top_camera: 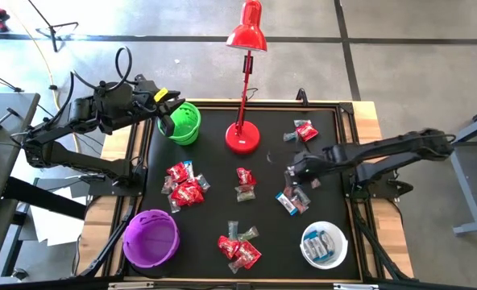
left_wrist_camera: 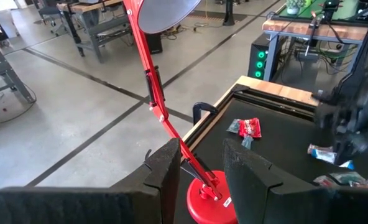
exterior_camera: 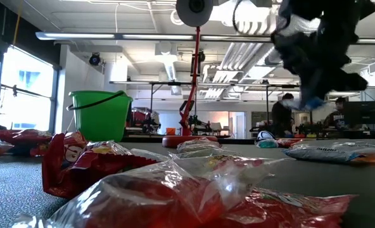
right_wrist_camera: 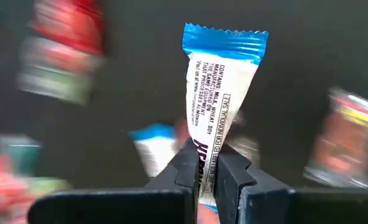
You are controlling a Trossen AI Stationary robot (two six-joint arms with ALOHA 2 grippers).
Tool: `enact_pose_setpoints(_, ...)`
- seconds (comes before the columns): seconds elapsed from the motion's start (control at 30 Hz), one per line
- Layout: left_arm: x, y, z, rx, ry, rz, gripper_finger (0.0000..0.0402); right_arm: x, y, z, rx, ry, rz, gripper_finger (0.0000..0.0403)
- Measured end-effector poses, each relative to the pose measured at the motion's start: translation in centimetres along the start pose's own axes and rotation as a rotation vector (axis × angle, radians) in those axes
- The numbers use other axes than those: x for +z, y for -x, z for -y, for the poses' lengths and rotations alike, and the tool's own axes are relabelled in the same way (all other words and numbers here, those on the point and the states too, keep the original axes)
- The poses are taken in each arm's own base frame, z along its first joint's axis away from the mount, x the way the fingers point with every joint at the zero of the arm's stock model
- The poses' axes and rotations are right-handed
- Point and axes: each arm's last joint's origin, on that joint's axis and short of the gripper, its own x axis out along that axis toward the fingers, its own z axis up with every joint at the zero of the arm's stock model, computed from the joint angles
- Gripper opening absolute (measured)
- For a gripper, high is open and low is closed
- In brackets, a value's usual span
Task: Sort candy
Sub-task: Put the white chocolate into the white bucket
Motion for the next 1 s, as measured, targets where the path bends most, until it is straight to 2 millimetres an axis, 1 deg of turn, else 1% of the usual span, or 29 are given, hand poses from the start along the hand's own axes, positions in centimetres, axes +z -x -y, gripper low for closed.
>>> enact_pose_setpoints(0.1,0.0,0.0,0.0,0.000,0.000,0.000,0.0106,0.5,1.7,-1.7,0.239,0.031,0.092,0.0019)
enact_pose_setpoints(0.2,0.0,0.0,0.0,0.000,-0.008,-0.001,0.0106,0.4,3.5,-3.4,0.469,0.070,0.157,0.0019)
enact_pose_setpoints(0.27,0.0,0.0,0.0,0.000,-0.017,-0.001,0.0106,-0.1,4.6,-4.4,0.599,0.088,0.175,0.0019)
enact_pose_setpoints(0.37,0.0,0.0,0.0,-0.001,-0.018,-0.003,0.0106,-1.5,5.7,-5.4,0.736,0.083,0.102,0.0018)
enact_pose_setpoints(0.43,-0.1,0.0,0.0,-0.001,-0.022,-0.010,0.0106,-2.9,5.8,-5.7,0.754,0.061,0.017,0.0017)
enact_pose_setpoints(0.57,-0.2,0.0,0.0,-0.002,-0.025,-0.016,0.0106,-6.2,5.9,-5.8,0.736,-0.016,-0.165,0.0012)
enact_pose_setpoints(0.8,-0.2,0.0,0.0,-0.004,-0.025,-0.017,0.0106,-12.0,7.5,-5.2,0.702,-0.108,-0.463,0.0012)
enact_pose_setpoints(0.9,-0.2,0.0,0.0,-0.004,-0.025,-0.017,0.0106,-13.9,7.8,-4.3,0.612,-0.158,-0.561,0.0012)
enact_pose_setpoints(1.0,-0.2,0.0,0.0,-0.004,-0.026,-0.017,0.0106,-15.4,7.8,-2.9,0.460,-0.205,-0.648,0.0012)
